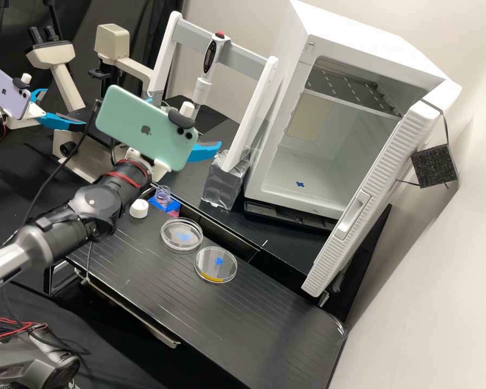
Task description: Use the pipette
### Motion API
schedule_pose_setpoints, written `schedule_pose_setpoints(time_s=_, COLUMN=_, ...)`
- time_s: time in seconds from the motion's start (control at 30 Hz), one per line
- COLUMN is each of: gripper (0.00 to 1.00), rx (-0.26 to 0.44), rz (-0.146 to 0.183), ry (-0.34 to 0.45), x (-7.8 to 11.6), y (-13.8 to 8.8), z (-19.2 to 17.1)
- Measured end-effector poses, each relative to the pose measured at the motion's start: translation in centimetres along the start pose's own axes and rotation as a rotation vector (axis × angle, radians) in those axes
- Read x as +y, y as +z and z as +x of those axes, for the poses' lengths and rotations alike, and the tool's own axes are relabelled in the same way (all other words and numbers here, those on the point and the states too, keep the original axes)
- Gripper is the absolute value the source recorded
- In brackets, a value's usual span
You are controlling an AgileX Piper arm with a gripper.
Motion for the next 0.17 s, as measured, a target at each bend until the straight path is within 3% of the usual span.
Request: schedule_pose_setpoints(time_s=0.17, gripper=1.0, rx=-0.013, rz=0.014, ry=-0.069, x=-1.7, y=2.1, z=-0.9)
